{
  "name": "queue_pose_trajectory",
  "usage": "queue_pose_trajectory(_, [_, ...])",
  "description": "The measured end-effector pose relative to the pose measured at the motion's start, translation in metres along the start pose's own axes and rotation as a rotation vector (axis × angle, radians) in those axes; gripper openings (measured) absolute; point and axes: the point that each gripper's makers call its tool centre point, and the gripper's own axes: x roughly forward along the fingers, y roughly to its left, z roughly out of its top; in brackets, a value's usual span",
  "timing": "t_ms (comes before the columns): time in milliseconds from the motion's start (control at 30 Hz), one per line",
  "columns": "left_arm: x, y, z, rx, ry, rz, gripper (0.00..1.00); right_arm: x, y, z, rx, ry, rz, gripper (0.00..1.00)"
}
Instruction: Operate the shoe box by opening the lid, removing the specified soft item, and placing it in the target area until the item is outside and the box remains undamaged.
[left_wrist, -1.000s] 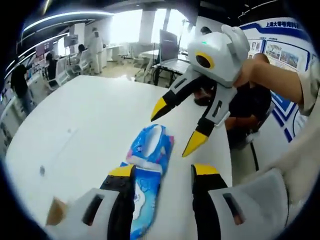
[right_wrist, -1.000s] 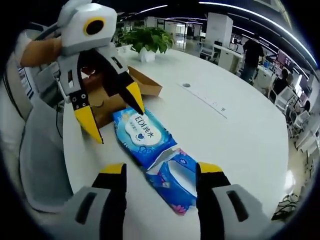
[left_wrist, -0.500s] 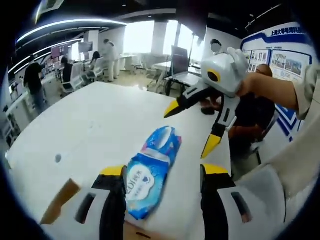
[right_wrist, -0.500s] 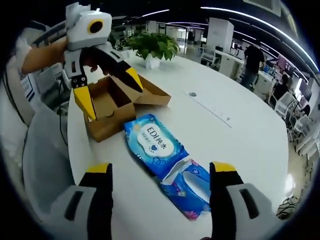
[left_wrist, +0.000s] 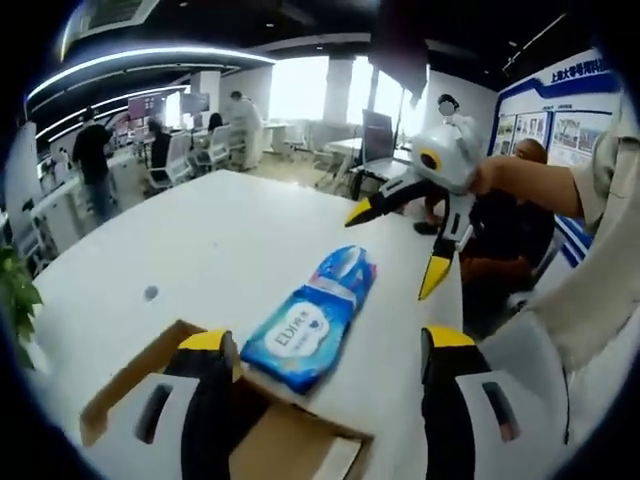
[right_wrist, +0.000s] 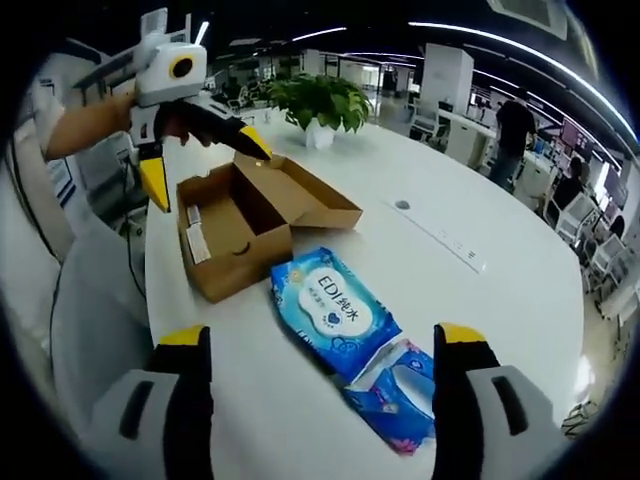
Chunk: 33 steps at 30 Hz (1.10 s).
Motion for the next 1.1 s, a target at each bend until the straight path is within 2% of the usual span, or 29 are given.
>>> queue_pose_trajectory(267, [-0.031, 0.013, -0.018, -0.015, -0.005, 0.053, 0.9, 0.009, 0.011, 0.013, -0.029, 0.0, 0.033, 0.83])
queue_pose_trajectory(633, [-0.068, 0.018, -0.039, -0.024, -0.016, 0.12, 0.99, 0.024, 0.034, 0.03, -0.078, 0.005, 0.104, 0.74])
queue_pose_trajectory(1100, [-0.111, 0.024, -0.061, -0.05, -0.045, 0.212, 1.0, 0.04, 0.066, 0.044, -0.167, 0.01, 0.226, 0.61])
